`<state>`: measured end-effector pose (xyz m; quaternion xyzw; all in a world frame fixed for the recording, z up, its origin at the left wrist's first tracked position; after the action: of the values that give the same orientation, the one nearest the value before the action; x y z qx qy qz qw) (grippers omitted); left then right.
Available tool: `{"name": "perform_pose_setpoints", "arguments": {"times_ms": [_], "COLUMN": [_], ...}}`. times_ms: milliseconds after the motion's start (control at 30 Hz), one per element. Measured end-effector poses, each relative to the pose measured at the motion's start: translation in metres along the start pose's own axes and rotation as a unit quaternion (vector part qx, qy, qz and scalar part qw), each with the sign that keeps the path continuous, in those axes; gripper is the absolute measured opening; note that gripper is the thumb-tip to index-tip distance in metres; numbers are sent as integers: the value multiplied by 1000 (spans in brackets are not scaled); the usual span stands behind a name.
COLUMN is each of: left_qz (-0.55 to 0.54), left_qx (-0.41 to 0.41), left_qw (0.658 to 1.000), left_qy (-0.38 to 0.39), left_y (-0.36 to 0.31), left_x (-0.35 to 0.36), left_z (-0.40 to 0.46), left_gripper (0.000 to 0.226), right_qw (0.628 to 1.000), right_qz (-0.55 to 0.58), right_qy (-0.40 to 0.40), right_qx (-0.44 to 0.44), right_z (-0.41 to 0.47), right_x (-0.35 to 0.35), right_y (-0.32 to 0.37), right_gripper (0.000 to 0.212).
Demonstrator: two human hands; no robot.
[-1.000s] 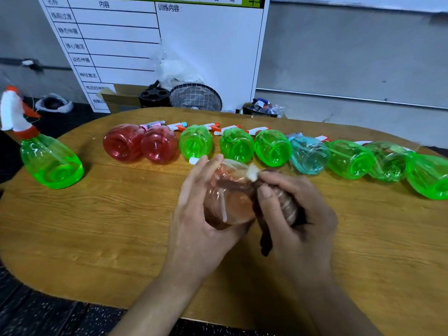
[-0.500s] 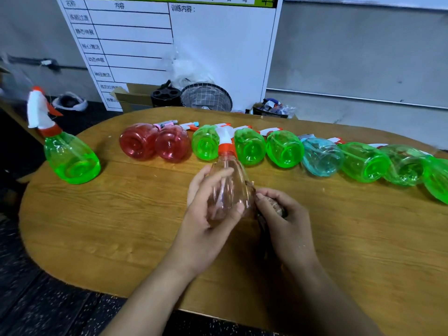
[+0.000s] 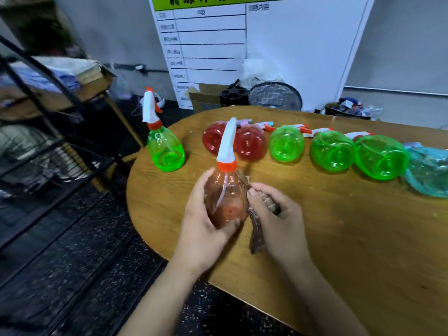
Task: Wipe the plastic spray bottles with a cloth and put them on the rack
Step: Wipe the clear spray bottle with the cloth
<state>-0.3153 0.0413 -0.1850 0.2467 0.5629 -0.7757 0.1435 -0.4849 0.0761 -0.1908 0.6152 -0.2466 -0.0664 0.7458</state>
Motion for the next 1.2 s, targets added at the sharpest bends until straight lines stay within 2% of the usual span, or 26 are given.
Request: {"name": "perform_pose_setpoints", "arguments": {"times_ms": [267,533,900,967,1067,1133,1200], "left_qz": [58,90,80,87,92,119,174], "left_qx": [-11,-60,-78,-81,-100,-123,-119], "left_qw": [993,987,985,986,985,976,959], "left_qy": [-101,-122,-130,-120,-107,-134,-188], "left_y": [40,77,93,93,92,91,82], "left_x": [-54,-100,-105,-104,-106,-114,-120], "left_z": [17,46,76,77,71,60,45], "left_gripper": [99,102,98,102,125,129,120], "right_qw": [997,996,995,995,996,997,998], "right_qz": [-11,36,45,47,48,39,23], "right_qy": [68,42,52,52,45,39,36], "right_qx": [37,74,67,69,66,60,51], "right_z": [-10,2,8,8,9,9,8], "right_x": [49,56,63,61,54,49,41], "right_y": [-10,-19,-18,-16,-10,-6,-1], "right_gripper": [23,26,25,26,28,27,27]}}
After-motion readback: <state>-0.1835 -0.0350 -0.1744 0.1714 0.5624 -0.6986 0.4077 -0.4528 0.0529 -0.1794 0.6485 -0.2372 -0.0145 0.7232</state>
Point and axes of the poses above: each hand's wrist, its own z-axis towards the middle knuckle, its own x-axis out of the palm, y = z × x, the point moved 6 cm from there along z, towards the middle knuckle, and after that the axes turned 14 degrees about z, right-handed, at the moved point
